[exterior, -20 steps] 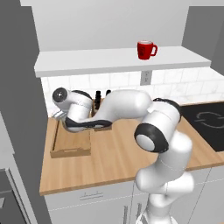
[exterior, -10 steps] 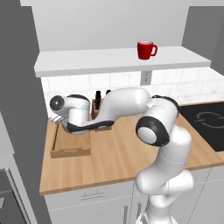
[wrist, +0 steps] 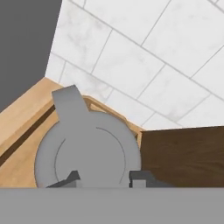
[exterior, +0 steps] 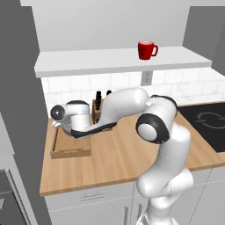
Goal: Pick the kettle from the counter and place it on the tray. Then pick the mug from the cabinet and place it on the tray. Then close the cabinet doors.
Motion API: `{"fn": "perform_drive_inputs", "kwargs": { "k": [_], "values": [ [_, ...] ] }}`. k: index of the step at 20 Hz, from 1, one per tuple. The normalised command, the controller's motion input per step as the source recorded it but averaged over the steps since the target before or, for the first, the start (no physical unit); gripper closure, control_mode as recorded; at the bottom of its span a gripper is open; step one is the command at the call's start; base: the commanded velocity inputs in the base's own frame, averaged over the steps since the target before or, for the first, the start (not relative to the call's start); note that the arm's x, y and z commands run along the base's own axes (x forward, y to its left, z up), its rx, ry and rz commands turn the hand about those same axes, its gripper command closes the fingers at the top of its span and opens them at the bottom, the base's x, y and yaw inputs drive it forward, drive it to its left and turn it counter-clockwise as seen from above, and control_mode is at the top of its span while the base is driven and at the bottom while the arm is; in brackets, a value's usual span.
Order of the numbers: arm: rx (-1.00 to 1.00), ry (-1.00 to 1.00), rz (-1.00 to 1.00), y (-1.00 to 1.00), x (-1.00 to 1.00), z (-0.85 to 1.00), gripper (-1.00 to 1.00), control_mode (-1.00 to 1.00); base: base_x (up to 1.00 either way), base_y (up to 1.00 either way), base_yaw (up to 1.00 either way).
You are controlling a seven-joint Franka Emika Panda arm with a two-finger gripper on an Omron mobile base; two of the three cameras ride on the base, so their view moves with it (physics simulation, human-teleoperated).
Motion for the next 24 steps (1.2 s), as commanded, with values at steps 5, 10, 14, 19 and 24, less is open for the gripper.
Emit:
{"fn": "perform_drive_inputs", "kwargs": {
  "k": [5,10,14,19,24],
  "values": [
    [0.00,-0.08,0.00,0.00,0.17,-0.22,1.00,-1.00,0.00,0.00,0.00],
    [0.00,-0.03,0.00,0.00,0.13,-0.22,-1.00,-1.00,0.00,0.00,0.00],
    [0.00,0.00,0.00,-0.05,0.00,-0.15,-1.00,-1.00,0.00,0.00,0.00],
    [0.00,0.00,-0.01,-0.02,0.00,-0.02,-1.00,-1.00,0.00,0.00,0.00],
    [0.00,0.00,-0.01,-0.05,0.00,0.03,-1.00,-1.00,0.00,0.00,0.00]
  ]
}}
